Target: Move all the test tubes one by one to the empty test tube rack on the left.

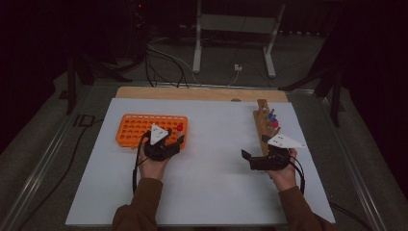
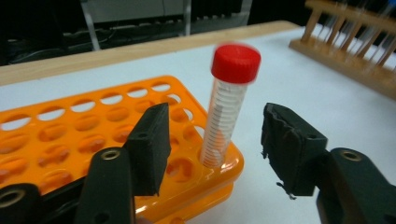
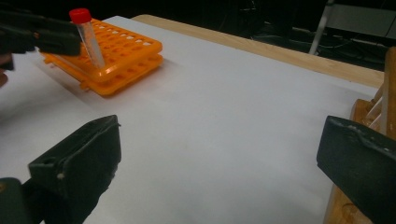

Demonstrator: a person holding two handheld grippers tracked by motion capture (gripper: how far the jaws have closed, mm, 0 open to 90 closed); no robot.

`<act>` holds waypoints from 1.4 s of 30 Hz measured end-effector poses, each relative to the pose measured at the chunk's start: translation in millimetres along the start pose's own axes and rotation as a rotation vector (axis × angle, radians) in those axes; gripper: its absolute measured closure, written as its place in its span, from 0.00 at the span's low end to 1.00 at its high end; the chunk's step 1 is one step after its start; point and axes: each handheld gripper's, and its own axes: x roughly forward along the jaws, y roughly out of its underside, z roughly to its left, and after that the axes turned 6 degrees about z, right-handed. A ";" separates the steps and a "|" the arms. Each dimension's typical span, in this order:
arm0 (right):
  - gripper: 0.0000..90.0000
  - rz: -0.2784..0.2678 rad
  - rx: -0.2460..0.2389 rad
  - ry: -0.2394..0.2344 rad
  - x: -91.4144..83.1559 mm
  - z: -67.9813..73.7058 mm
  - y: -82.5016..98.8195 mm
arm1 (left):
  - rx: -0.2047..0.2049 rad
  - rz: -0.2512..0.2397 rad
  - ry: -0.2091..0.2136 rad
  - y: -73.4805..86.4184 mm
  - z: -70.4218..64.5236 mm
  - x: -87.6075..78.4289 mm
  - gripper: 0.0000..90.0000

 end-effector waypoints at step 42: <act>0.31 0.050 0.137 0.252 1.1 -71.9 -15.3 | -0.027 -0.064 -0.100 12.8 12.7 -59.9 0.00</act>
